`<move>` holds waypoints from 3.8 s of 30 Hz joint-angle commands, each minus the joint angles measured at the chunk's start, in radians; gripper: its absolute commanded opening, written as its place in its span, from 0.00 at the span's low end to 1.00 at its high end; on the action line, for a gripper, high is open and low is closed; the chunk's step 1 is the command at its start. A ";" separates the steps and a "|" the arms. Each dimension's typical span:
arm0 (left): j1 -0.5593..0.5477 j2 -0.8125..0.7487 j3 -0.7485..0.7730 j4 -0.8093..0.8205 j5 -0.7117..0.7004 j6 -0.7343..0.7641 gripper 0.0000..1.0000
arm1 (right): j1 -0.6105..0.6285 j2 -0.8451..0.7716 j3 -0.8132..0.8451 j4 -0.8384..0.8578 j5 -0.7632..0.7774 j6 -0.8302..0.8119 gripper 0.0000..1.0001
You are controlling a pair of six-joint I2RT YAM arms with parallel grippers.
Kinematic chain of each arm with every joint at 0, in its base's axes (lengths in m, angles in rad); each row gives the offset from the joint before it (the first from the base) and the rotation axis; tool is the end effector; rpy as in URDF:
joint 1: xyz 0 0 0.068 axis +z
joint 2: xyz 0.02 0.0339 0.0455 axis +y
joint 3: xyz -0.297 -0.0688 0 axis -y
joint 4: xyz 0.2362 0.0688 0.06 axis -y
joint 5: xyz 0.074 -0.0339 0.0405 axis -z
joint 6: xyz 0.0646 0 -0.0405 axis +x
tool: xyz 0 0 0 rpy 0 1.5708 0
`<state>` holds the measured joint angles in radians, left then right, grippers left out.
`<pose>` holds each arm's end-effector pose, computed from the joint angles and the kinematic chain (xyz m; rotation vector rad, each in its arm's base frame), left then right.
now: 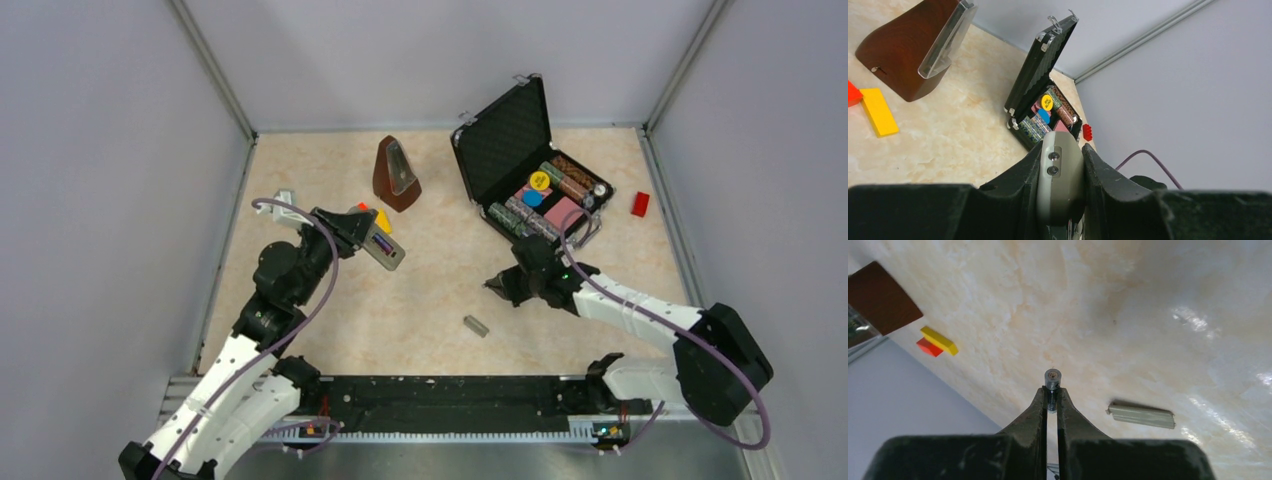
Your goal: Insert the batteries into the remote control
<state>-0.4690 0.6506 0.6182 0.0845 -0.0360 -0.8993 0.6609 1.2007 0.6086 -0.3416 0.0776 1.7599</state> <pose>0.1438 -0.0703 0.3529 -0.3749 1.5720 -1.0533 0.1802 0.1338 0.1971 1.4579 2.3135 0.8063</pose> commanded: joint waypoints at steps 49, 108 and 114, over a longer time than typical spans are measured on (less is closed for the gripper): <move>0.005 -0.041 0.052 -0.151 -0.104 0.063 0.00 | 0.029 0.414 0.420 -0.367 -0.188 -2.169 0.42; -0.064 0.755 0.163 0.640 0.725 -0.327 0.00 | 0.037 0.009 0.715 -0.564 -0.519 -1.142 0.00; -0.127 0.893 0.114 1.015 0.709 -0.455 0.00 | 0.038 0.046 0.729 -0.598 -0.533 -1.058 0.00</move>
<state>-0.5621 1.4883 0.7383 0.7082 0.6399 -1.2369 0.7040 1.2285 1.2919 -0.9066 -0.4255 0.6033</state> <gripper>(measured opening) 0.333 0.026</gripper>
